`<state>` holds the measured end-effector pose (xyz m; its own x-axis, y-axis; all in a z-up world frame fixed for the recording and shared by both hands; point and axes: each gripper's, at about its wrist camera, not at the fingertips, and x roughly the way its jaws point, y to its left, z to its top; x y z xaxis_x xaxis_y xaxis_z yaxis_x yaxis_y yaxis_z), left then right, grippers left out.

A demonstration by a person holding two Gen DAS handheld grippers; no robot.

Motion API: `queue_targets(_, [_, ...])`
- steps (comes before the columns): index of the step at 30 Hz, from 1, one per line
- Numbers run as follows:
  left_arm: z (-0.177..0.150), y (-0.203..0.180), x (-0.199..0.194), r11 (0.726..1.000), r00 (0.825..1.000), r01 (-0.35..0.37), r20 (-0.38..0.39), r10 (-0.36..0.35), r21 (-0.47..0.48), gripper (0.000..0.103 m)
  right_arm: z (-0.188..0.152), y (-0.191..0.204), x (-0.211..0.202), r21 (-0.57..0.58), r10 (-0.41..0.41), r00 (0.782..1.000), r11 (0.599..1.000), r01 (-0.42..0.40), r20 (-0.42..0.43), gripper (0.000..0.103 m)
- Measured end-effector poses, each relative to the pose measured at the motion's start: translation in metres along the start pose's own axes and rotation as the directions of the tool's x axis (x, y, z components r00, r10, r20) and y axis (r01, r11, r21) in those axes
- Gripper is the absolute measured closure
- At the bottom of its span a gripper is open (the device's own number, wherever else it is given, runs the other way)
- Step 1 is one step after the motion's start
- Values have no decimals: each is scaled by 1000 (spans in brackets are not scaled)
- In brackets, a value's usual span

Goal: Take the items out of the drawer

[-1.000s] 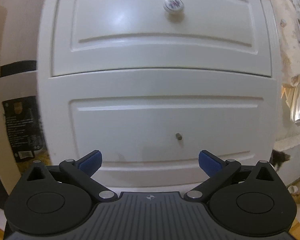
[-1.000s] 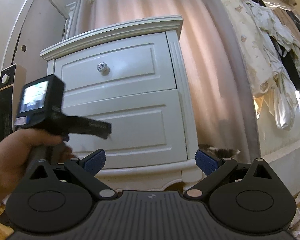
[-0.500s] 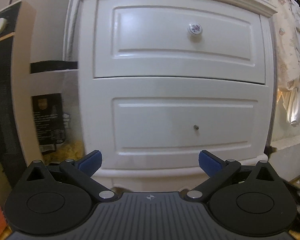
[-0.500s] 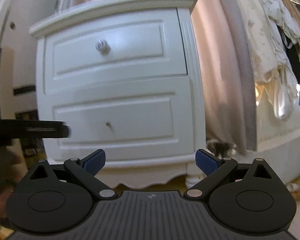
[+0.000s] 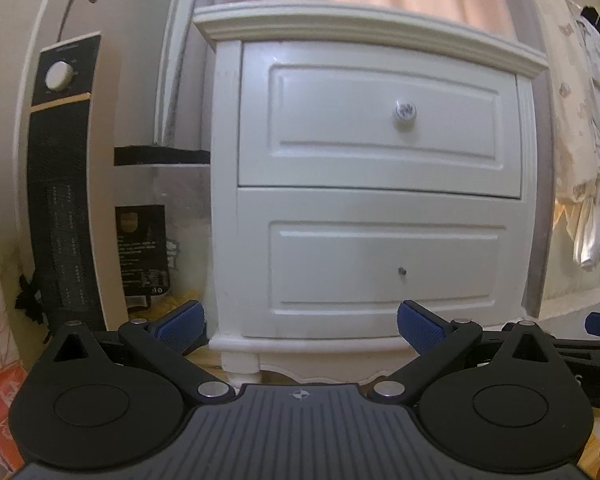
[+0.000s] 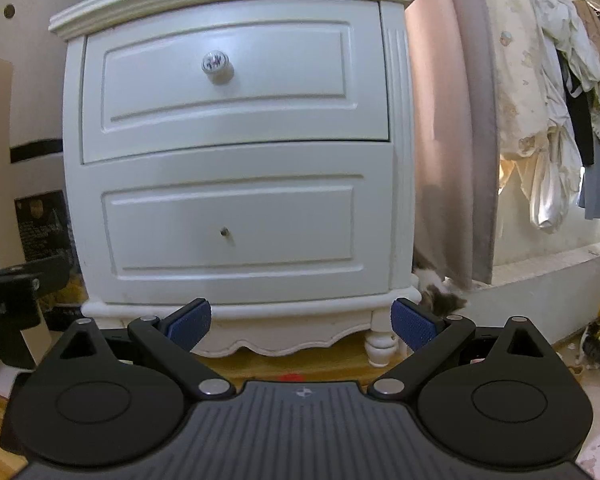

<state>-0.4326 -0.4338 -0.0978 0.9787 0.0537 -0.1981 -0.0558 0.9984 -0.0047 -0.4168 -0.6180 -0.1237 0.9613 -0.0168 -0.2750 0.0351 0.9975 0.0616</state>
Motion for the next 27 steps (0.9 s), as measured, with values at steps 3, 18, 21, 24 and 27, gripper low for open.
queue_targets(3, [5, 0, -7, 1000, 1000, -13, 4, 13, -7, 0, 7, 1, -6, -5, -8, 1000, 1000, 8, 14, 0])
queue_targets(18, [10, -7, -11, 1000, 1000, 27, -4, -27, -10, 0, 27, 3, -19, -43, -20, 1000, 999, 20, -5, 0])
queue_targets(21, [10, -6, -11, 1000, 1000, 22, -9, -22, -13, 0, 27, 3, -18, -45, -13, 1000, 999, 12, -12, 0])
queue_targets(24, [10, -6, -10, 1000, 1000, 18, -16, -18, -12, 0, 28, 4, -17, -50, -5, 1000, 999, 5, -12, 0])
queue_targets(27, [9, -7, -10, 1000, 1000, 11, -14, -11, -1, 0, 28, 4, -16, -48, -2, 1000, 999, 1, -6, 0])
